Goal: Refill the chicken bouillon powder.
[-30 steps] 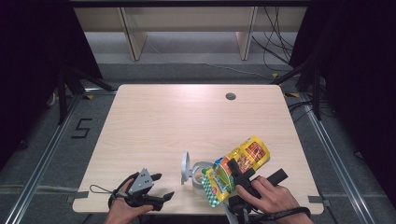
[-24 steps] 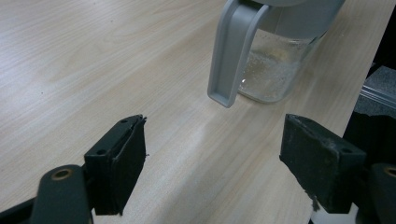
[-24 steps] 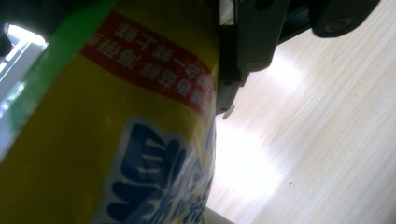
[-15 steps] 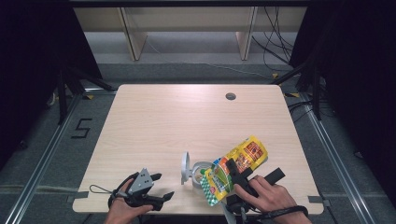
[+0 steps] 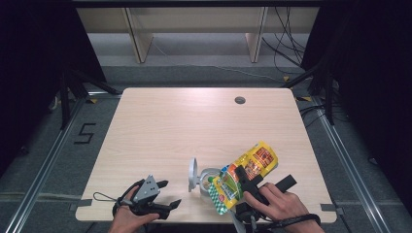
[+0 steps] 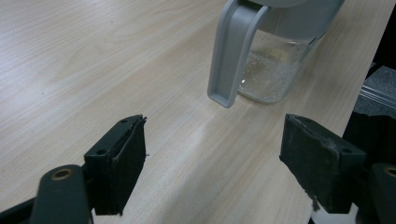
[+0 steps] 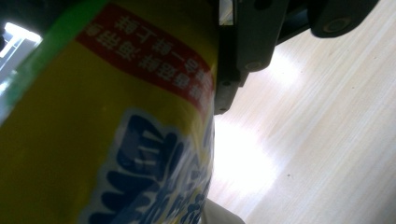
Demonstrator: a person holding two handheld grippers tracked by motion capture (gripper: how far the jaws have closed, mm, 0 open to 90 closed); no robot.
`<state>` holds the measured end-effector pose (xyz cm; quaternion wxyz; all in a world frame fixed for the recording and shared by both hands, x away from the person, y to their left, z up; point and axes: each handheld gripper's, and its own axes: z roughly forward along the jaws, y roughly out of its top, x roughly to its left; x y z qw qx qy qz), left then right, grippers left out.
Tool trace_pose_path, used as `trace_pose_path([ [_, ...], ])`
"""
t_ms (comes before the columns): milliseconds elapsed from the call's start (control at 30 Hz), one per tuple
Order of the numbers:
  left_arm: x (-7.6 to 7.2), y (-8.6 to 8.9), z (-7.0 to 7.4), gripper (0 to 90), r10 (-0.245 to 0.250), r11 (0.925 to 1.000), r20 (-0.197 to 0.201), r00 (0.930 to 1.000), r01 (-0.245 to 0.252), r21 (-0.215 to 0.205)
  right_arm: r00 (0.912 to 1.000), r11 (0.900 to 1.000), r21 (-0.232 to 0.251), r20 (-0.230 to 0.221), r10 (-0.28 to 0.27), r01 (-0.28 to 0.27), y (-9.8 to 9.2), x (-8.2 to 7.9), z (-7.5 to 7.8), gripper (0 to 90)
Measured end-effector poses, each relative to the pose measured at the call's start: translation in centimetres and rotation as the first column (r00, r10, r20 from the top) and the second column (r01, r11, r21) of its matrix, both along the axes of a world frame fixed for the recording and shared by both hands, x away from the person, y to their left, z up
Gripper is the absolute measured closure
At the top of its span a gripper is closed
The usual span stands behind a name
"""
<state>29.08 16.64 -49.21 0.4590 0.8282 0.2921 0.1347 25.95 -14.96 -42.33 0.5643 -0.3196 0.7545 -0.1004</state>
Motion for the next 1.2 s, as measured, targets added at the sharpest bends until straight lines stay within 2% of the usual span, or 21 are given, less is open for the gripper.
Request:
trace_pose_path([
  [67,0.0,0.1,0.1,21.8,-0.003,0.9999,0.002,1.0000,0.003,0.011,0.9996,1.000,0.004,0.016,0.023,-0.023,-0.1,0.1,-0.1,59.9],
  [100,0.0,0.1,0.0,21.8,-0.003,1.0000,0.002,1.0000,0.003,0.007,0.9999,1.000,-0.004,-0.006,0.012,-0.012,-0.1,0.1,0.0,59.9],
  [167,0.1,0.1,0.0,21.8,-0.004,0.9999,0.006,1.0000,0.004,0.013,0.9997,1.000,0.007,0.022,0.012,-0.012,-0.1,0.1,-0.1,60.0],
  [267,0.0,-0.1,-0.2,21.8,0.010,0.9999,-0.011,0.9999,-0.011,-0.013,0.9993,1.000,-0.001,0.035,0.017,-0.017,-0.2,0.2,-0.1,59.9],
  [300,0.0,-0.1,-0.1,21.8,0.006,1.0000,-0.002,1.0000,-0.006,-0.005,0.9989,1.000,-0.010,0.042,0.021,-0.020,-0.2,0.3,-0.1,60.0],
  [333,0.0,0.1,0.0,21.8,0.002,0.9994,-0.007,1.0000,-0.002,0.035,0.9991,1.000,-0.001,0.039,0.015,-0.015,-0.2,0.3,-0.1,60.0],
  [367,-0.1,-0.1,-0.1,21.8,0.013,0.9999,-0.016,0.9998,-0.013,0.003,0.9998,1.000,-0.008,0.018,0.003,-0.003,-0.1,0.3,0.0,60.0],
  [400,0.0,0.0,-0.1,21.8,0.002,0.9999,-0.004,1.0000,-0.002,0.013,0.9998,1.000,-0.010,0.018,0.004,-0.004,-0.1,0.3,0.0,60.0],
  [433,0.0,-0.2,-0.2,21.8,0.015,0.9997,-0.015,0.9998,-0.016,-0.021,0.9984,0.999,-0.040,0.043,0.037,-0.036,0.0,0.4,0.3,60.0],
  [600,0.0,-0.1,-0.1,21.8,0.009,0.9999,-0.012,0.9999,-0.009,-0.006,0.9990,0.998,-0.051,0.018,0.040,-0.039,0.3,0.4,0.4,60.0],
  [667,0.0,-0.1,-0.1,21.8,0.009,0.9999,-0.012,0.9999,-0.009,-0.006,0.9975,0.997,-0.057,0.046,0.053,-0.050,0.3,0.3,0.5,60.0],
  [733,0.0,0.0,-0.1,21.8,0.003,1.0000,-0.011,0.9999,-0.003,0.003,0.9974,0.997,-0.061,0.050,0.051,-0.048,0.3,0.2,0.7,60.0],
  [767,0.0,-0.1,-0.1,21.8,0.005,1.0000,-0.008,1.0000,-0.005,-0.004,0.9989,0.998,-0.053,0.029,0.037,-0.035,0.3,0.1,0.8,60.0],
  [800,0.0,-0.1,-0.1,21.8,0.010,0.9999,-0.014,0.9998,-0.011,-0.013,0.9990,1.000,-0.014,0.039,0.020,-0.020,0.1,0.0,0.8,60.0],
  [900,0.0,0.1,0.0,21.8,0.004,0.9998,0.000,1.0000,-0.004,0.017,1.0000,1.000,-0.030,0.008,-0.001,0.001,0.1,0.1,1.0,60.0],
  [933,0.0,0.0,-0.1,21.8,0.008,1.0000,-0.005,1.0000,-0.008,0.000,0.9999,1.000,-0.020,0.008,-0.011,0.011,0.0,0.2,1.0,60.0],
  [1000,0.0,0.0,-0.1,21.8,0.008,1.0000,-0.004,1.0000,-0.008,-0.006,0.9994,0.999,-0.028,0.030,-0.016,0.016,-0.1,0.2,0.6,60.1],
  [1033,0.0,-0.1,-0.1,21.8,0.009,0.9999,-0.007,0.9999,-0.009,-0.008,0.9994,0.998,-0.059,0.033,0.012,-0.010,0.1,0.3,0.7,60.1],
  [1100,0.0,-0.1,-0.1,21.8,0.007,1.0000,-0.009,0.9999,-0.007,-0.007,0.9980,0.998,-0.057,0.056,0.030,-0.026,0.1,0.3,0.8,60.1],
  [1133,0.0,-0.1,-0.1,21.8,0.003,1.0000,-0.008,1.0000,-0.003,0.000,0.9991,0.997,-0.070,0.039,0.017,-0.015,0.1,0.4,0.8,60.1],
  [1200,0.0,-0.1,-0.1,21.8,0.007,1.0000,-0.012,0.9999,-0.007,-0.003,0.9979,0.992,-0.126,0.055,0.036,-0.029,0.2,0.6,1.2,60.1],
])
